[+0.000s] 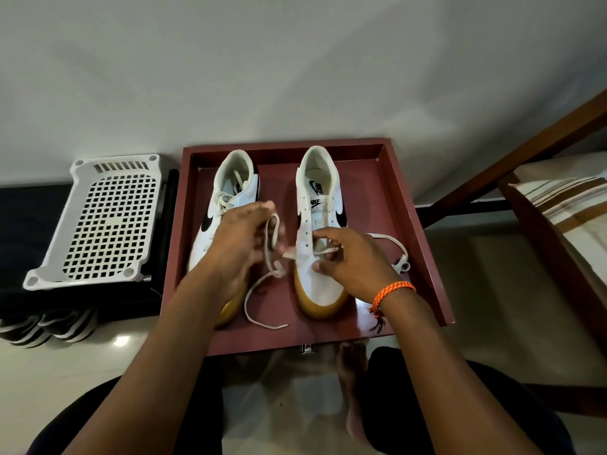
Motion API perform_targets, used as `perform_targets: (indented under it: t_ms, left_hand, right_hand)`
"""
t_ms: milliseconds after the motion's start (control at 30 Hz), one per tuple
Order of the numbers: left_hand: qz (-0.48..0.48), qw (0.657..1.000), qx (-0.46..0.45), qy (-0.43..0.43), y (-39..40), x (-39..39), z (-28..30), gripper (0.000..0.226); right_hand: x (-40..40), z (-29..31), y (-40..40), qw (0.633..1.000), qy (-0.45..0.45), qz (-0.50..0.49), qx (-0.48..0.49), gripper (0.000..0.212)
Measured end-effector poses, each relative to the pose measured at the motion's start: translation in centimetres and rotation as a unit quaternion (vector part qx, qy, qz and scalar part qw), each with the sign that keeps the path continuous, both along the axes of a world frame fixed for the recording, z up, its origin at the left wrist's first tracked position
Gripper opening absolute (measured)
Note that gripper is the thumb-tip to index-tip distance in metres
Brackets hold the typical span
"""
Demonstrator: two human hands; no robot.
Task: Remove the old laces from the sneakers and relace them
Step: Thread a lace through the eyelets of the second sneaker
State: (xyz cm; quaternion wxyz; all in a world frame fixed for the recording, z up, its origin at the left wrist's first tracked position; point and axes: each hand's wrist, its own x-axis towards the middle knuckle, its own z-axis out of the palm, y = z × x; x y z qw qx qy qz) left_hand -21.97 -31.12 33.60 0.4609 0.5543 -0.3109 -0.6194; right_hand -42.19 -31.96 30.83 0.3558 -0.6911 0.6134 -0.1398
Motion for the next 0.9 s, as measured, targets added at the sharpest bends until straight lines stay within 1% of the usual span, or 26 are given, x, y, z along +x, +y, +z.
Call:
perform_targets:
  t_ms: [33,67,100,167,200,267,333,367,433,500,533,600,633,667,767,900]
  left_hand:
    - [0.005,0.995,-0.019,-0.102,-0.1,-0.2,-0.6,0.025]
    - [0.001,0.982,-0.05,-0.184,0.0,-0.5,-1.2,0.02]
    - [-0.012,0.966,-0.086,-0.245,0.1,-0.9,-1.7,0.016]
    - [-0.055,0.928,-0.161,-0.33,0.2,-1.6,-2.5,0.012]
    - [-0.08,0.909,-0.198,-0.358,0.1,-1.9,-2.8,0.014]
    - [-0.123,0.88,-0.251,-0.383,0.1,-2.5,-3.2,0.023]
    - [-0.154,0.873,-0.263,-0.38,0.5,-3.0,-3.3,0.033]
    - [-0.166,0.88,-0.26,-0.362,0.7,-3.3,-3.3,0.035]
    - [-0.177,0.909,-0.245,-0.287,0.9,-3.8,-3.2,0.035]
    - [-0.165,0.934,-0.225,-0.224,0.7,-3.9,-2.9,0.036]
    - [-0.154,0.939,-0.219,-0.217,0.6,-3.8,-2.8,0.038]
    - [-0.141,0.942,-0.213,-0.218,0.5,-3.6,-2.5,0.041]
    - [-0.139,0.942,-0.213,-0.22,0.6,-3.6,-2.4,0.041]
    - [-0.14,0.938,-0.214,-0.232,0.7,-3.5,-2.5,0.041]
    - [-0.166,0.917,-0.205,-0.298,0.8,-3.5,-2.9,0.038]
    - [-0.193,0.897,-0.191,-0.348,0.7,-3.5,-3.9,0.038]
  right_hand:
    - [-0.4,0.1,-0.2,1.0,-0.007,-0.009,-0.005,0.045]
    - [-0.8,0.2,-0.4,1.0,-0.009,-0.019,-0.009,0.04]
    - [-1.2,0.4,-0.7,1.0,-0.01,-0.028,-0.009,0.034]
    - [-1.8,0.9,-1.1,0.999,-0.04,-0.034,0.002,0.025]
    - [-1.9,1.3,-1.2,0.996,-0.078,-0.035,0.014,0.024]
    - [-2.1,2.3,-1.4,0.979,-0.196,-0.042,0.045,0.031]
    - [-2.1,3.4,-1.4,0.948,-0.308,-0.04,0.065,0.039]
    - [-2.1,4.0,-1.3,0.937,-0.342,-0.037,0.067,0.04]
    - [-1.9,5.1,-1.0,0.927,-0.368,-0.041,0.06,0.042]
    - [-1.8,5.4,-0.9,0.936,-0.343,-0.07,0.04,0.042]
    - [-1.7,5.1,-0.9,0.95,-0.299,-0.085,0.013,0.042]
    - [-1.7,3.8,-1.0,0.984,-0.147,-0.076,-0.064,0.034]
    - [-1.8,3.3,-1.1,0.991,-0.08,-0.063,-0.086,0.026]
    - [-1.8,3.0,-1.1,0.994,-0.05,-0.055,-0.082,0.021]
    - [-2.0,3.1,-1.0,0.993,-0.08,-0.055,-0.065,0.022]
    - [-2.5,3.7,-1.5,0.985,-0.113,-0.107,-0.07,0.026]
